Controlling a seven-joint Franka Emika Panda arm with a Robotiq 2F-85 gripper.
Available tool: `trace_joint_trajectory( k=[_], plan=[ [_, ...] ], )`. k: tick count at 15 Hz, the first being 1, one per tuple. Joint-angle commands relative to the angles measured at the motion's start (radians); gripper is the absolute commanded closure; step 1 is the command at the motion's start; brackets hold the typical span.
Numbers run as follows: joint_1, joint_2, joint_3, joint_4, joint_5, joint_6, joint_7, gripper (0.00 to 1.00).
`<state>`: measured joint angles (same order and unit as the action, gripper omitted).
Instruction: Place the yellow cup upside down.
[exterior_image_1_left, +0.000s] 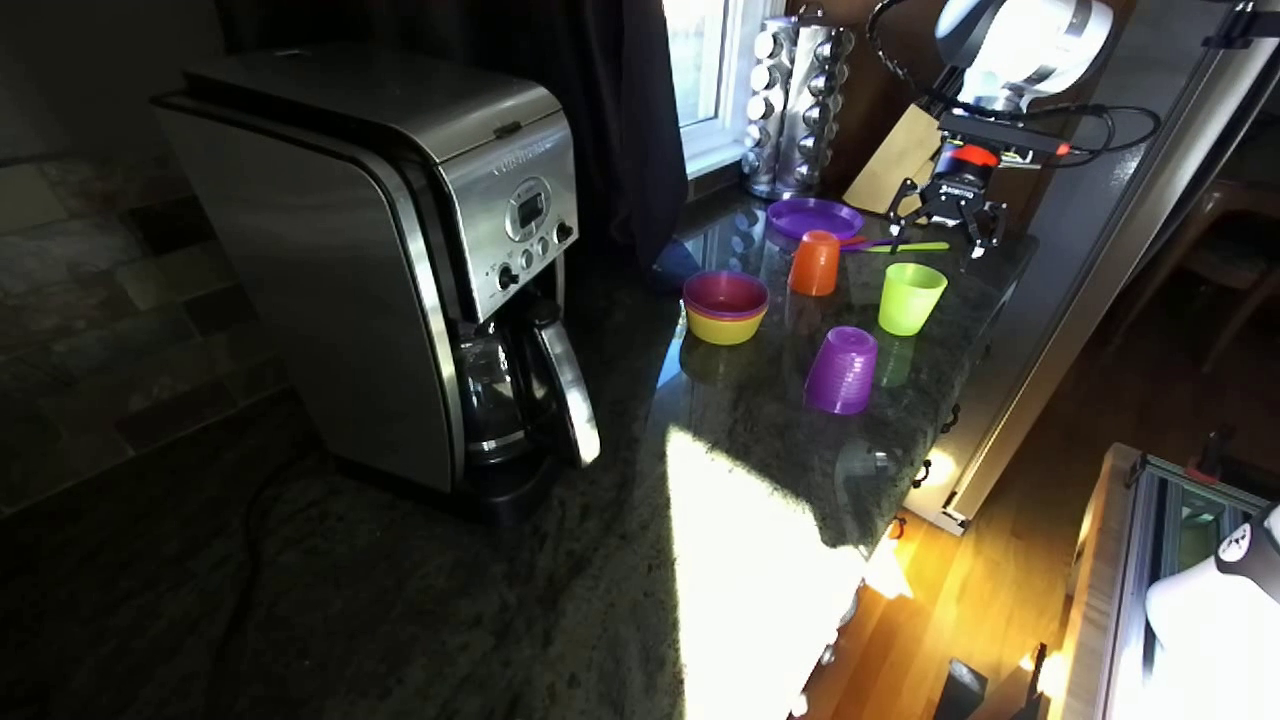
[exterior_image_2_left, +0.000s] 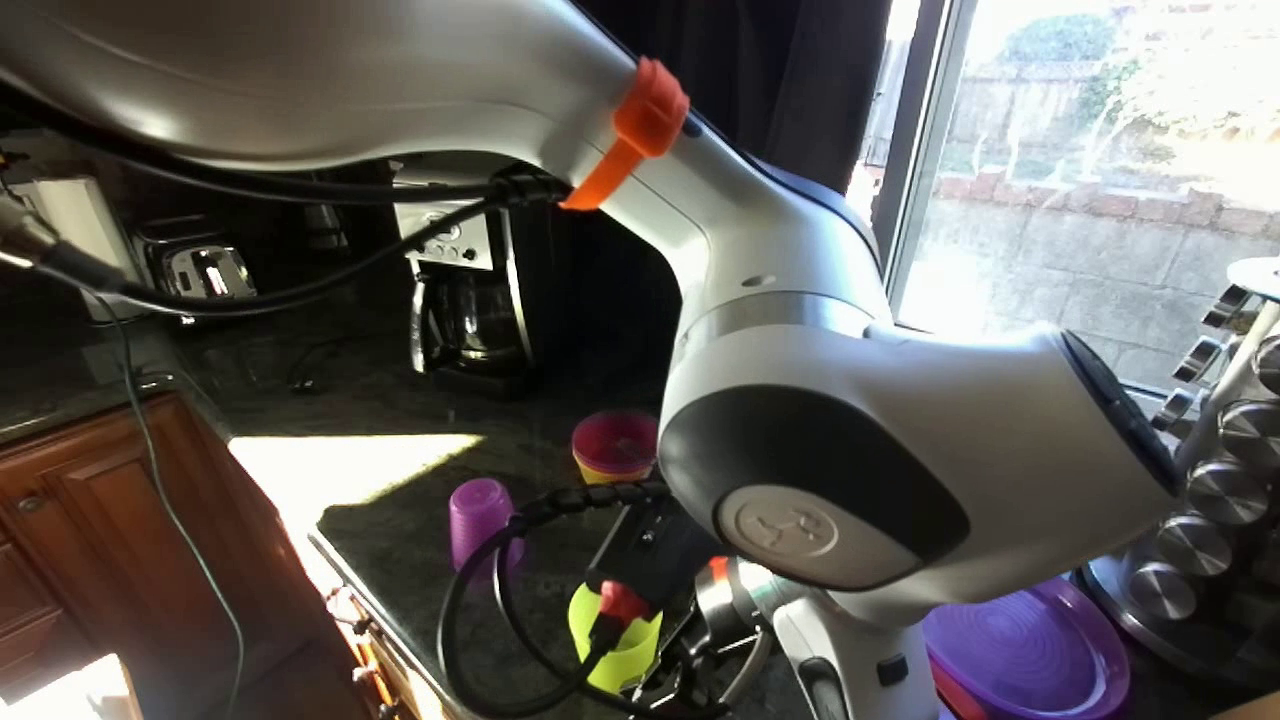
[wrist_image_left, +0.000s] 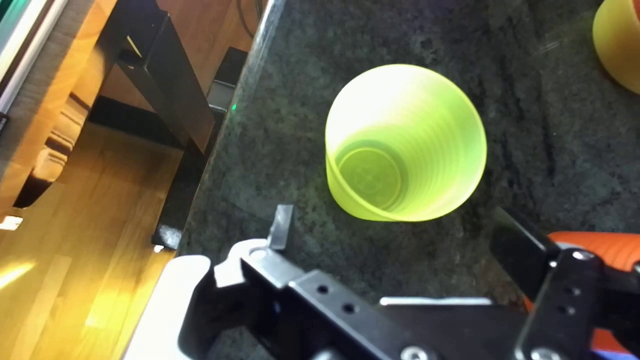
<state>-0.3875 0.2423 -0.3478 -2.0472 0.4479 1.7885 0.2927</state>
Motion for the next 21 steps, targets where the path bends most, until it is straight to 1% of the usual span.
trace_joint_trajectory(
  k=[1, 7, 9, 12, 15, 21],
  plan=[
    [-0.019, 0.094, 0.008, 0.063, 0.063, -0.060, -0.013, 0.00],
    [-0.032, 0.176, 0.016, 0.109, 0.108, -0.089, 0.000, 0.00],
    [-0.042, 0.205, 0.018, 0.135, 0.118, -0.145, 0.010, 0.00],
    [-0.064, 0.241, 0.020, 0.179, 0.147, -0.261, 0.014, 0.00],
    [-0.069, 0.276, 0.012, 0.215, 0.155, -0.312, 0.042, 0.00],
    [-0.081, 0.337, 0.016, 0.269, 0.171, -0.375, 0.071, 0.00]
  ],
)
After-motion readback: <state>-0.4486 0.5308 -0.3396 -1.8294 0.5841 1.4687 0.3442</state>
